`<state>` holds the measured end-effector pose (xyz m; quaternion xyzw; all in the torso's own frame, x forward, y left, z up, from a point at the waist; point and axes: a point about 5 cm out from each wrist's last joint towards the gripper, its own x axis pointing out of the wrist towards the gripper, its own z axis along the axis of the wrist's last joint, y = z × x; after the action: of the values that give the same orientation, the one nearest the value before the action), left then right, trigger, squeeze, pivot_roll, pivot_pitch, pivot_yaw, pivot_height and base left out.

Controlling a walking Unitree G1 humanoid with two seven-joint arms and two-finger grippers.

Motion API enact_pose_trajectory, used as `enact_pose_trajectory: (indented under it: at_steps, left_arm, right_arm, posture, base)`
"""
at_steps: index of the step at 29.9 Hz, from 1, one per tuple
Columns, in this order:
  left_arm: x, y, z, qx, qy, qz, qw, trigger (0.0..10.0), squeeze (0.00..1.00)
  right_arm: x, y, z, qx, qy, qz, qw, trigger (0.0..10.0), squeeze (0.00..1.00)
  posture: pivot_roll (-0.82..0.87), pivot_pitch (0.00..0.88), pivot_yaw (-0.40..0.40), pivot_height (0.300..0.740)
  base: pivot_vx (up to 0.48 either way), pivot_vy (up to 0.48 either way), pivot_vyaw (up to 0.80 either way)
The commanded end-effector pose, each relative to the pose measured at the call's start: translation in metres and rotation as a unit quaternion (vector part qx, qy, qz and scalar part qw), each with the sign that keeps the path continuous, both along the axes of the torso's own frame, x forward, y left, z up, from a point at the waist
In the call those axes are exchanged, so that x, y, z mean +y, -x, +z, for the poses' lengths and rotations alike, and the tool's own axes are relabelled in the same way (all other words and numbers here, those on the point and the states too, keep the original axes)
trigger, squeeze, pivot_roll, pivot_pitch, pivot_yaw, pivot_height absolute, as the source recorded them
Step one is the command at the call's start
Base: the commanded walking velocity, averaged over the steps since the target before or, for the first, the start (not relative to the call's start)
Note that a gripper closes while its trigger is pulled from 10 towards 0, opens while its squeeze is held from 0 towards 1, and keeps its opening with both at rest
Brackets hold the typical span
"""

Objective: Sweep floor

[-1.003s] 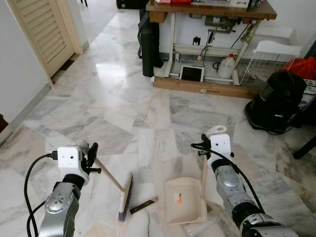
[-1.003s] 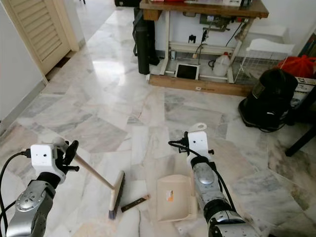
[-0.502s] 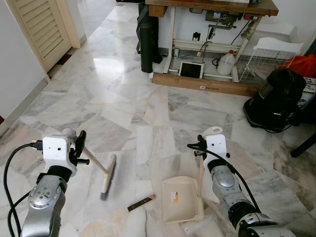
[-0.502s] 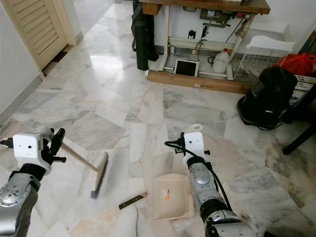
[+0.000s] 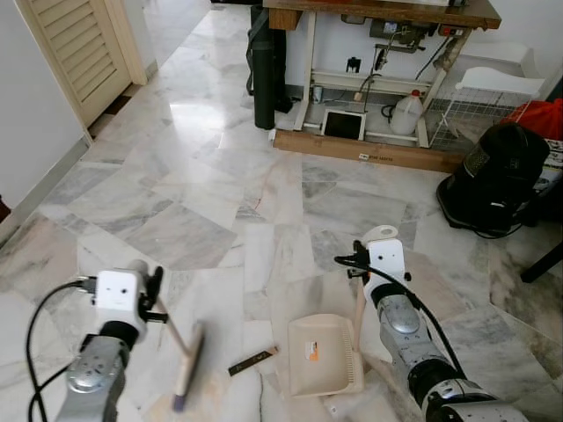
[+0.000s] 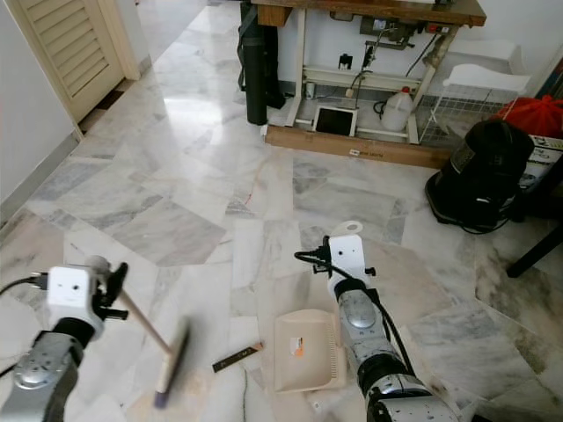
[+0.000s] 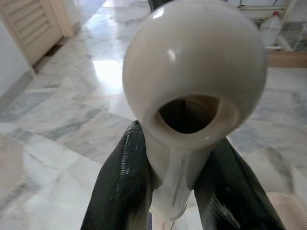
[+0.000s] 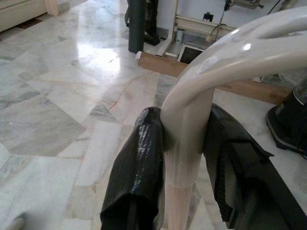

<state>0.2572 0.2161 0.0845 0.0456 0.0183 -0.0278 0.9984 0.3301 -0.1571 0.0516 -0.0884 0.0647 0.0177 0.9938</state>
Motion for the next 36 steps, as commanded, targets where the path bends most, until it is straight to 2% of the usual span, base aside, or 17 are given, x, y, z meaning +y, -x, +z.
enact_pose_trajectory:
  at_steps: [1, 6, 14, 17, 23, 36]
  left_arm:
    - [-0.002, -0.003, 0.003, -0.011, 0.007, -0.003, 1.0, 10.0, 0.0]
    - [-0.005, -0.006, 0.0, -0.003, 0.038, -0.008, 0.999, 10.0, 0.0]
    - [-0.009, -0.006, -0.004, 0.02, 0.044, -0.042, 0.998, 10.0, 0.0]
    - [-0.005, -0.004, -0.005, 0.029, 0.034, -0.051, 0.998, 10.0, 0.0]
    - [-0.011, -0.002, -0.012, 0.069, 0.046, -0.104, 0.991, 10.0, 0.0]
    - [-0.018, -0.01, -0.008, 0.063, 0.09, -0.117, 0.987, 10.0, 0.0]
  right_arm:
    - [-0.003, -0.001, 0.0, 0.002, 0.003, -0.003, 1.0, 10.0, 0.0]
    - [-0.005, -0.001, 0.001, 0.001, 0.004, -0.004, 1.0, 10.0, 0.0]
    - [-0.004, -0.002, 0.002, 0.001, 0.004, -0.002, 1.0, 10.0, 0.0]
    - [-0.004, -0.003, 0.003, 0.0, 0.004, -0.001, 1.0, 10.0, 0.0]
    - [-0.002, -0.004, 0.004, 0.001, 0.003, 0.001, 1.0, 10.0, 0.0]
    - [0.0, -0.008, 0.008, -0.004, 0.0, 0.005, 1.0, 10.0, 0.0]
  posture:
    - [-0.04, 0.106, -0.011, 0.74]
    - [-0.04, 0.103, -0.01, 0.74]
    - [-0.04, 0.099, -0.008, 0.74]
    - [-0.04, 0.096, -0.007, 0.74]
    - [-0.04, 0.089, -0.008, 0.74]
    - [-0.04, 0.075, -0.004, 0.74]
  base:
    - [0.0, 0.0, 0.0]
    - [0.0, 0.0, 0.0]
    - [0.0, 0.0, 0.0]
    - [0.0, 0.0, 0.0]
    - [0.0, 0.0, 0.0]
    - [0.0, 0.0, 0.0]
